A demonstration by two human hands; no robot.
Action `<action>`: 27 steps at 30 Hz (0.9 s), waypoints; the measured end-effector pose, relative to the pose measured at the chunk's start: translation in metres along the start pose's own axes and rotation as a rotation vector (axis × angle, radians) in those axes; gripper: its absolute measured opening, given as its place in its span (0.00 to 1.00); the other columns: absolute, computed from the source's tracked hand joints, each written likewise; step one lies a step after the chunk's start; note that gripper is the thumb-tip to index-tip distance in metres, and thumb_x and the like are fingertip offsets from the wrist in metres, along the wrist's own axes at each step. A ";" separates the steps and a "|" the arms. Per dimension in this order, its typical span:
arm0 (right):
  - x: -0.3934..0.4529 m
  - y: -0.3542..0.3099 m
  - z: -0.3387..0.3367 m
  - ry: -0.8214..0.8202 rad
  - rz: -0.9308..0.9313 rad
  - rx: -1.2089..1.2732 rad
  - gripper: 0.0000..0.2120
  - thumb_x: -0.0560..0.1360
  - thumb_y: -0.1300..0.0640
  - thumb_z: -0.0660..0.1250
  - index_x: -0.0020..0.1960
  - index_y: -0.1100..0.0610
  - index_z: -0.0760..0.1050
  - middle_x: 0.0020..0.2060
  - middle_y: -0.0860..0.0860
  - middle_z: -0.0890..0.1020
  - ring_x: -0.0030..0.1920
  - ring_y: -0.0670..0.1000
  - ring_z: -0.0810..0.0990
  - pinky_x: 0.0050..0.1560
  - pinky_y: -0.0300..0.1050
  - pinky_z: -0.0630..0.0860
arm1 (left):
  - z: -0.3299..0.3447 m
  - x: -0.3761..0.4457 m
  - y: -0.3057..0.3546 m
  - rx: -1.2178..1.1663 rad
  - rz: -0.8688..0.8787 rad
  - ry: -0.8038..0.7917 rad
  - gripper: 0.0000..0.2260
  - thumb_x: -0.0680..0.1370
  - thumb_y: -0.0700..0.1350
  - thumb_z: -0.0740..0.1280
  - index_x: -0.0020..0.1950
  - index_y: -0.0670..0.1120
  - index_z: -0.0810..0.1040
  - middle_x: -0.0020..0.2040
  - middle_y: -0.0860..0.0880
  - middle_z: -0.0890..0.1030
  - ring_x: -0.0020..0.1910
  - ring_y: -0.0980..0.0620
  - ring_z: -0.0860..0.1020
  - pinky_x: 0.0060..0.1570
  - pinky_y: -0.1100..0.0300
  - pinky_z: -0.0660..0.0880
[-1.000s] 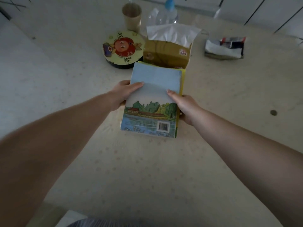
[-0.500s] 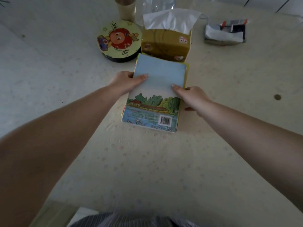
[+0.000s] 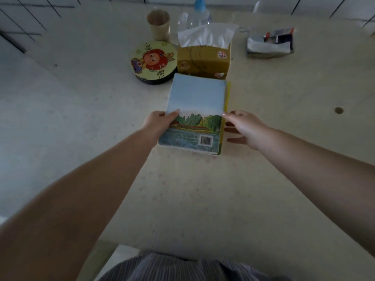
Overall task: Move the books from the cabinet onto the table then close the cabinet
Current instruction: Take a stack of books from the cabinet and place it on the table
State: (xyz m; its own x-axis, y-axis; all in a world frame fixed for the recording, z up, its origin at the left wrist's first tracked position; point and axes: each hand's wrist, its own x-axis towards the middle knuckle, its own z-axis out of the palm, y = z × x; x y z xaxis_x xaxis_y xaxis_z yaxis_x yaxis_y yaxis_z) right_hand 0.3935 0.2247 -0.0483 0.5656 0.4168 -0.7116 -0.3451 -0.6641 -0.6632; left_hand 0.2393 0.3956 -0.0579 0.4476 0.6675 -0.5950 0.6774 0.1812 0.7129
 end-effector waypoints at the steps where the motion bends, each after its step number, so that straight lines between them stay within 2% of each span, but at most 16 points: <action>1: -0.005 0.004 0.000 -0.002 -0.001 0.009 0.26 0.75 0.44 0.66 0.68 0.54 0.69 0.60 0.51 0.77 0.56 0.50 0.78 0.48 0.51 0.81 | -0.001 -0.005 -0.005 -0.004 0.002 0.006 0.18 0.71 0.60 0.70 0.48 0.45 0.81 0.48 0.46 0.83 0.46 0.47 0.82 0.52 0.53 0.78; 4: -0.023 0.019 0.006 -0.021 0.009 0.009 0.28 0.74 0.44 0.66 0.71 0.53 0.67 0.61 0.51 0.77 0.56 0.51 0.79 0.48 0.51 0.80 | -0.006 -0.017 -0.020 -0.060 -0.012 0.033 0.37 0.61 0.66 0.73 0.62 0.45 0.76 0.58 0.46 0.81 0.53 0.48 0.80 0.55 0.52 0.78; 5: -0.030 0.024 0.009 -0.033 0.011 0.009 0.28 0.74 0.44 0.66 0.71 0.53 0.67 0.62 0.51 0.77 0.57 0.51 0.78 0.48 0.50 0.79 | -0.007 -0.022 -0.025 -0.076 -0.026 0.041 0.38 0.62 0.65 0.73 0.66 0.46 0.73 0.61 0.48 0.78 0.56 0.49 0.78 0.55 0.53 0.76; 7: -0.048 0.036 0.016 -0.047 0.010 0.006 0.28 0.74 0.45 0.66 0.72 0.52 0.66 0.63 0.50 0.76 0.59 0.52 0.78 0.49 0.50 0.79 | -0.004 -0.038 -0.040 -0.112 -0.048 0.049 0.34 0.70 0.60 0.71 0.71 0.47 0.66 0.62 0.49 0.73 0.58 0.48 0.74 0.53 0.55 0.74; 9: -0.065 0.047 0.022 -0.044 0.012 0.005 0.26 0.75 0.45 0.66 0.71 0.51 0.67 0.63 0.50 0.76 0.58 0.51 0.78 0.53 0.52 0.77 | -0.001 -0.048 -0.060 -0.140 -0.067 0.069 0.35 0.70 0.58 0.72 0.72 0.48 0.63 0.63 0.47 0.74 0.58 0.46 0.75 0.49 0.55 0.73; 12: -0.092 0.069 0.030 -0.054 0.028 0.025 0.10 0.76 0.46 0.65 0.55 0.48 0.74 0.59 0.51 0.78 0.51 0.50 0.81 0.52 0.49 0.74 | 0.008 -0.069 -0.088 -0.190 -0.083 0.071 0.34 0.69 0.56 0.73 0.71 0.47 0.66 0.62 0.42 0.78 0.51 0.46 0.78 0.45 0.57 0.72; 14: -0.108 0.087 0.034 -0.055 0.044 0.045 0.06 0.76 0.46 0.65 0.47 0.48 0.74 0.56 0.52 0.80 0.50 0.50 0.82 0.50 0.48 0.74 | 0.016 -0.086 -0.098 -0.189 -0.101 0.016 0.31 0.70 0.55 0.73 0.69 0.47 0.68 0.57 0.43 0.79 0.46 0.48 0.77 0.44 0.57 0.72; 17: -0.129 0.111 0.037 -0.027 0.068 0.110 0.08 0.75 0.47 0.66 0.50 0.49 0.75 0.56 0.53 0.80 0.54 0.52 0.81 0.54 0.52 0.75 | 0.030 -0.113 -0.098 -0.164 -0.073 -0.127 0.25 0.72 0.54 0.72 0.65 0.46 0.71 0.52 0.48 0.78 0.47 0.52 0.78 0.41 0.59 0.72; 19: -0.139 0.121 0.036 -0.015 0.075 0.152 0.11 0.75 0.47 0.66 0.54 0.51 0.74 0.56 0.53 0.80 0.55 0.53 0.80 0.58 0.54 0.74 | 0.039 -0.125 -0.094 -0.159 -0.052 -0.194 0.21 0.74 0.52 0.70 0.64 0.47 0.73 0.50 0.51 0.79 0.47 0.55 0.78 0.45 0.59 0.73; 23: -0.169 0.153 0.025 0.042 0.080 0.259 0.13 0.76 0.47 0.65 0.57 0.53 0.72 0.54 0.53 0.79 0.54 0.52 0.79 0.59 0.55 0.73 | 0.064 -0.159 -0.088 -0.183 -0.075 -0.383 0.06 0.76 0.52 0.67 0.48 0.50 0.76 0.48 0.51 0.78 0.46 0.55 0.77 0.49 0.56 0.72; 27: -0.205 0.195 0.007 0.115 0.065 0.396 0.11 0.77 0.48 0.64 0.55 0.53 0.73 0.52 0.52 0.78 0.51 0.52 0.79 0.59 0.56 0.73 | 0.097 -0.195 -0.089 -0.125 -0.066 -0.528 0.06 0.77 0.52 0.66 0.45 0.50 0.75 0.46 0.51 0.78 0.48 0.53 0.76 0.51 0.55 0.72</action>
State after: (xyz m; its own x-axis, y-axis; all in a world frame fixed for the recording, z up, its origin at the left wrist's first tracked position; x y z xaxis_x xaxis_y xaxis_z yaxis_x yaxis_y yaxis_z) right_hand 0.2051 0.0135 -0.0334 0.6050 0.2949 -0.7396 -0.6319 -0.3873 -0.6713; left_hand 0.1484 0.1794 -0.0420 0.6602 0.2045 -0.7227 0.6542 0.3161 0.6871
